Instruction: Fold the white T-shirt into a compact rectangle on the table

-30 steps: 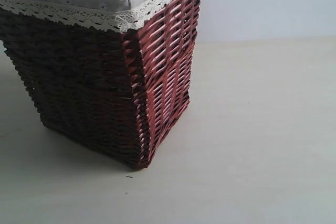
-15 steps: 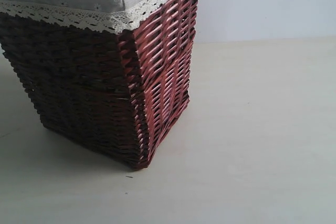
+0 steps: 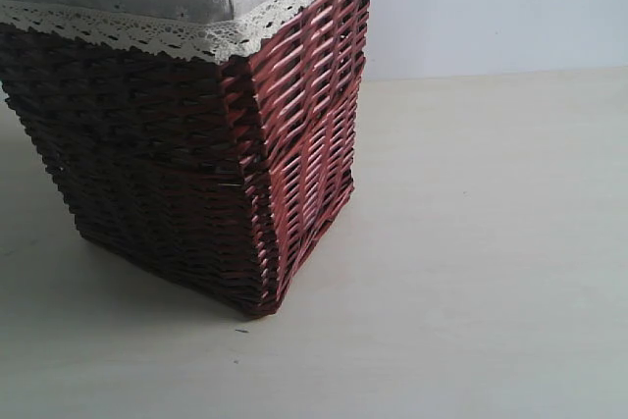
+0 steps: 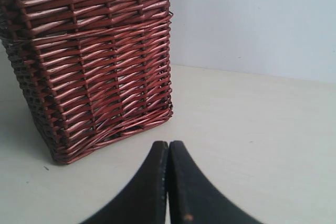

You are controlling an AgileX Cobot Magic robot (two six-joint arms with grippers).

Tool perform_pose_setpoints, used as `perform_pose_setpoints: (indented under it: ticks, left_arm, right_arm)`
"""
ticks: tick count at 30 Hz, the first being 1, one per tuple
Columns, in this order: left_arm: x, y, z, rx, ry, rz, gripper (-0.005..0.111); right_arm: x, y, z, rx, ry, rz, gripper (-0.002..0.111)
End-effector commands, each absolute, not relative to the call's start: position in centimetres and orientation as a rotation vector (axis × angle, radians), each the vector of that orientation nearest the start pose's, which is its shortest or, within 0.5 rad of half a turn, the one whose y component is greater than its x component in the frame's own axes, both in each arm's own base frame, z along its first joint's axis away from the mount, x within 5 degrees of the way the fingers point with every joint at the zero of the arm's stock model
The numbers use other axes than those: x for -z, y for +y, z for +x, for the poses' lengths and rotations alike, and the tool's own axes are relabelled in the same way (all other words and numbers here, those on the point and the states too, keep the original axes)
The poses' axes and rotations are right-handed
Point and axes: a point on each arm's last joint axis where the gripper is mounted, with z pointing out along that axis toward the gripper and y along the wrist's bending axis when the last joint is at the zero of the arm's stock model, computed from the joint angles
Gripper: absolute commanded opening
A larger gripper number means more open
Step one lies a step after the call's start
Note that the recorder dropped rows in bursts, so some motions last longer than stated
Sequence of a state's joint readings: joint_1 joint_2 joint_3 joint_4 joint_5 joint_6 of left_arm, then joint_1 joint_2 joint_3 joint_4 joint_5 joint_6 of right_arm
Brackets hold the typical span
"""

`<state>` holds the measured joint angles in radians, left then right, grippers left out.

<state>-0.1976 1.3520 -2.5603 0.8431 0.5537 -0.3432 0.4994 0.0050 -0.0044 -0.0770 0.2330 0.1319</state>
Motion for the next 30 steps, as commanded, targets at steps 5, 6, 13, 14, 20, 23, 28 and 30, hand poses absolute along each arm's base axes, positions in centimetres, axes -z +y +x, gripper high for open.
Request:
perform_pose_setpoints:
  ticks: [5,6,13,14,20,23,28,30]
  left_arm:
    - [-73.0,3.0,3.0,-0.309,0.607,-0.222,0.000]
    - [-72.7,3.1,3.5,-0.287,0.652,-0.238,0.000]
    - [-70.0,2.4,10.0,-0.254,1.043,-0.253,0.000]
    - [-69.4,2.2,11.3,-0.243,1.109,-0.249,0.000]
    - [-65.8,-0.7,18.6,-0.113,1.424,-0.087,0.000]
    - [-64.6,-2.1,21.1,-0.057,1.497,0.005,0.000]
    - [-63.6,-1.8,22.1,-0.120,1.580,-0.007,0.000]
    - [-62.4,-1.3,22.6,-0.207,1.681,-0.037,0.000]
  right_arm:
    - [-19.3,2.5,5.0,-0.401,1.679,-0.365,0.000]
    - [-19.3,2.5,5.0,-0.401,1.679,-0.365,0.000]
    - [-19.3,2.5,5.0,-0.401,1.679,-0.365,0.000]
    - [-19.3,2.5,5.0,-0.401,1.679,-0.365,0.000]
    - [-19.3,2.5,5.0,-0.401,1.679,-0.365,0.000]
    - [-19.3,2.5,5.0,-0.401,1.679,-0.365,0.000]
    - [-19.3,2.5,5.0,-0.401,1.679,-0.365,0.000]
    - [-19.3,2.5,5.0,-0.401,1.679,-0.365,0.000]
